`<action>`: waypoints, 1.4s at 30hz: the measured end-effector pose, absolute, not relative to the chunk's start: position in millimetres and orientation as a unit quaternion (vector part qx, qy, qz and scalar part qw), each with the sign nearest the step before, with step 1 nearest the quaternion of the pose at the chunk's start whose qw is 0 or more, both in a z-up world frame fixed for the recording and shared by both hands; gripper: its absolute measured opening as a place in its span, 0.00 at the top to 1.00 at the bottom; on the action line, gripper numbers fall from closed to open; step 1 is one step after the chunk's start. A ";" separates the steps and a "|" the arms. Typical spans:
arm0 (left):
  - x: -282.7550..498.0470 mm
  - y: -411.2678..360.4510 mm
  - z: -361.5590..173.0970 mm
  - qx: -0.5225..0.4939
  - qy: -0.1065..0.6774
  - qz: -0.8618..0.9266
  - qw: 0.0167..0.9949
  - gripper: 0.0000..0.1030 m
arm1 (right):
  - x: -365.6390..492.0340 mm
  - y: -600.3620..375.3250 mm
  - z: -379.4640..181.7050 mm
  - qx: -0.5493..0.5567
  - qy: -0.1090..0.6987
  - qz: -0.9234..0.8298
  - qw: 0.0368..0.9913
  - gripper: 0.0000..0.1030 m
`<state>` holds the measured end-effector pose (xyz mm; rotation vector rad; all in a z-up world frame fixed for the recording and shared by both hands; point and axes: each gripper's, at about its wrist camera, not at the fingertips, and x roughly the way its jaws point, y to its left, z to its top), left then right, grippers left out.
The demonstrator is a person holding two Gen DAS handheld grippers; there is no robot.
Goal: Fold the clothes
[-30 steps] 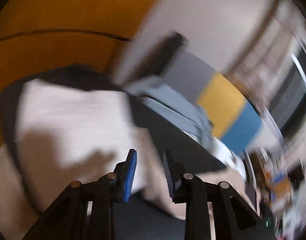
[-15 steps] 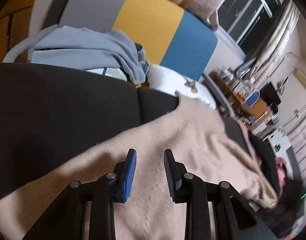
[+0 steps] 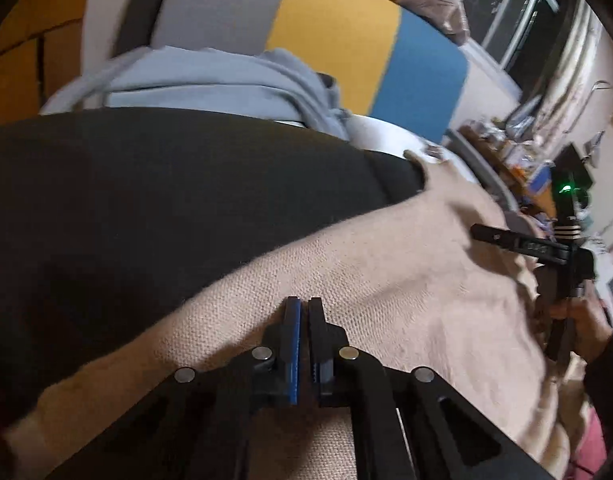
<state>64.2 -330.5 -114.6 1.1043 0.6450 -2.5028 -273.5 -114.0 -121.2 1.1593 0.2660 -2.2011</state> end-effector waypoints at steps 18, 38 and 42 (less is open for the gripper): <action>94.0 -369.7 -78.7 0.368 0.215 -0.851 0.308 0.83 | -215.3 -117.1 -55.5 0.386 0.010 -0.829 0.406 0.01; 284.0 -246.0 -98.4 0.400 0.278 -0.841 0.237 0.73 | -5.0 152.8 -107.8 0.485 0.013 -0.827 0.285 0.27; 291.3 -234.2 -99.9 0.391 0.305 -0.845 0.202 0.61 | 12.0 129.1 -112.5 0.470 0.083 -0.828 0.295 0.27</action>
